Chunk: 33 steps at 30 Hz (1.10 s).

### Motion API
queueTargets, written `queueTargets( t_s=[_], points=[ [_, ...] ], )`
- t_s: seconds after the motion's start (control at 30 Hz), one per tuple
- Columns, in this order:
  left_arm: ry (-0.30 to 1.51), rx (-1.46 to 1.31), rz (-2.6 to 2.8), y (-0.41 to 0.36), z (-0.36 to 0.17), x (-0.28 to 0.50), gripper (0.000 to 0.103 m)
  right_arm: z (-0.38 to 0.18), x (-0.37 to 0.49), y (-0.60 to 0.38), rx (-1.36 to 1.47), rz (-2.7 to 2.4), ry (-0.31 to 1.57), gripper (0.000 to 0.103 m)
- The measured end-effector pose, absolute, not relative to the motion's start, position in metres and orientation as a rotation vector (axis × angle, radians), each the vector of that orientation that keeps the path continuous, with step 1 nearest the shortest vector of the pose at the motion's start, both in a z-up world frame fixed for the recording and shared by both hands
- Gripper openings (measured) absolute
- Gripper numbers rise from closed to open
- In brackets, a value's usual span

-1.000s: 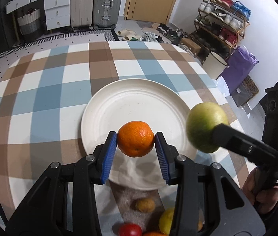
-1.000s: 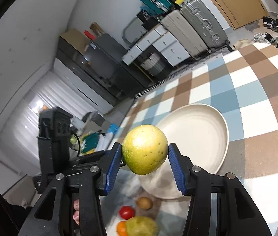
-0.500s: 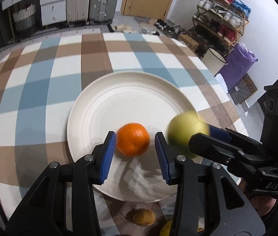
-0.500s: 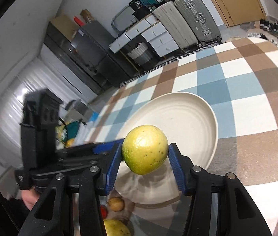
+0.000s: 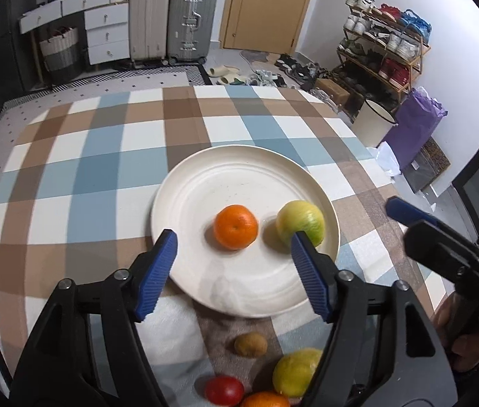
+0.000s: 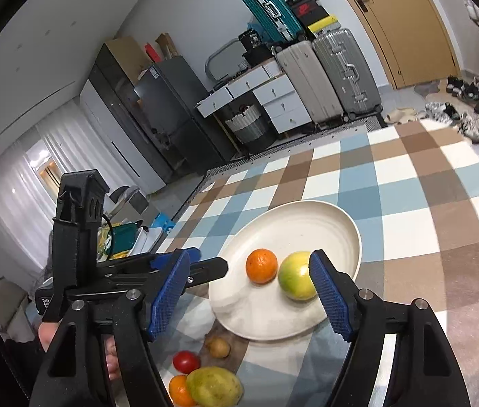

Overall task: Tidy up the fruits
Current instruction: 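Lower both fruits onto the cream plate and open both tools, then grasp another large yellow-green fruit with the right tool while the left tool approaches an orange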

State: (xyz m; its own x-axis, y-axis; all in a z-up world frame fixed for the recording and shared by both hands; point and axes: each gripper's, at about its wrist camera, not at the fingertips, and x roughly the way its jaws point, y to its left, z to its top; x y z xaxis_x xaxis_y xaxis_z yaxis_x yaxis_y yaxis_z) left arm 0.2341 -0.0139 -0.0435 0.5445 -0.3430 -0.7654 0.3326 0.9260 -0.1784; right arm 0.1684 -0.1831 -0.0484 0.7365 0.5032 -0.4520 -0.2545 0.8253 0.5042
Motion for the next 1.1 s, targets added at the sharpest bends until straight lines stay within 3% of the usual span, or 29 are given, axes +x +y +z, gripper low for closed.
queueTargets(
  t_s=[0.1, 0.23, 0.43, 0.57, 1.1],
  points=[
    [0.883, -0.015, -0.372, -0.005, -0.035, 0.217, 0.081, -0.041, 0.155, -0.181, 0.414, 0.425, 0.589, 0.084],
    [0.845, -0.035, -0.345, 0.011, -0.025, 0.192, 0.082, -0.031, 0.137, -0.18, 0.396, 0.402, 0.569, 0.094],
    [0.835, -0.042, -0.307, 0.027, -0.019, 0.157, 0.089, -0.023, 0.111, -0.178, 0.386, 0.39, 0.561, 0.099],
    [0.821, -0.069, -0.278, 0.038, -0.019, 0.134, 0.102, -0.019, 0.091, -0.171, 0.344, 0.379, 0.554, 0.102],
    [0.816, -0.073, -0.198, 0.065, -0.033, 0.071, 0.102, -0.03, 0.043, -0.143, 0.257, 0.438, 0.569, 0.103]
  ],
)
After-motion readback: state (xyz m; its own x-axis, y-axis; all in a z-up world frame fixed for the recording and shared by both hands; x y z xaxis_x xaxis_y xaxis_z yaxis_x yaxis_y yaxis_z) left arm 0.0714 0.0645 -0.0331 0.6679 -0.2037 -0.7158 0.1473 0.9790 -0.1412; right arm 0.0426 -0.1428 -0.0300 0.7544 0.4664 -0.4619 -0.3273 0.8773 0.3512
